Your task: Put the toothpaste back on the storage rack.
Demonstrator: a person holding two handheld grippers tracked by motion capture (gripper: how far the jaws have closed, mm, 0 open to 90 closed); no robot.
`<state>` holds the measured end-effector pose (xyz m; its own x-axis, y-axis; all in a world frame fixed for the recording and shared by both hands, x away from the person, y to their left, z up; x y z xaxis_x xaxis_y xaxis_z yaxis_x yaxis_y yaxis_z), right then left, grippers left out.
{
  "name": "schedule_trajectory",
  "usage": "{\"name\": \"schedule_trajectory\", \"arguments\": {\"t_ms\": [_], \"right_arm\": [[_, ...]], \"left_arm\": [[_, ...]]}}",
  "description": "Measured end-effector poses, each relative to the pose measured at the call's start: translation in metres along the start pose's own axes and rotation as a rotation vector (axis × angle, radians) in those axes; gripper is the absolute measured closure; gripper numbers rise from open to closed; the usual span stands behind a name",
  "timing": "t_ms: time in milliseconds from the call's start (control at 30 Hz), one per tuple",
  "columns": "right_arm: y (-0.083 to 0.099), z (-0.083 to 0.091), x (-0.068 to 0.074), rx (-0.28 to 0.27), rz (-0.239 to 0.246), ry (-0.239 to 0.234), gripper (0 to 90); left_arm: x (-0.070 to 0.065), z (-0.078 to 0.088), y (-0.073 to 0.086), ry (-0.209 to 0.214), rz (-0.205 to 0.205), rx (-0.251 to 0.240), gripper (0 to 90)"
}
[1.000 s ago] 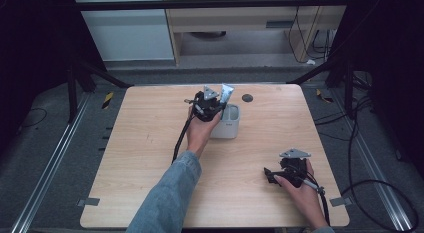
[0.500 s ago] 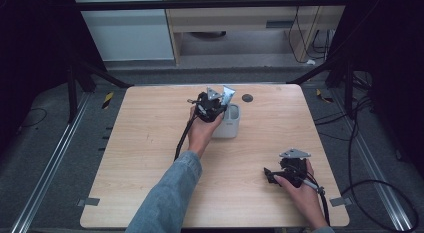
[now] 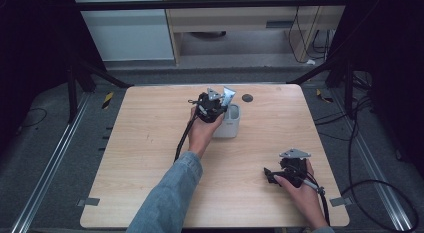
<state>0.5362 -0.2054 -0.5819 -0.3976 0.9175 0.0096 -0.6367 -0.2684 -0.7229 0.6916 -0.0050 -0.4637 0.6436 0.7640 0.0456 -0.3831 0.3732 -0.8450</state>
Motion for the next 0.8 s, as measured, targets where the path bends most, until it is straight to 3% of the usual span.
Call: {"name": "schedule_trajectory", "arguments": {"t_ms": [800], "right_arm": [[0.0000, 0.0000, 0.0000, 0.000, 0.000, 0.000, 0.7]], "left_arm": [[0.0001, 0.0025, 0.0000, 0.009, -0.008, 0.009, 72.6]]}}
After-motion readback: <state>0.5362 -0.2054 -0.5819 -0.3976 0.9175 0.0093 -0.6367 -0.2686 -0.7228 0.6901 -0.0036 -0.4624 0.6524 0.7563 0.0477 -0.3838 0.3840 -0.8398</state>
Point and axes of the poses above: each handheld gripper's, and its own axes: z roughly backward along the jaws, y roughly out of its underside, x roughly to its left, the point moved 10 cm from there along -z, roughly forward along the jaws, and after that the axes turned 1 degree about -z, right-handed, at the moved point
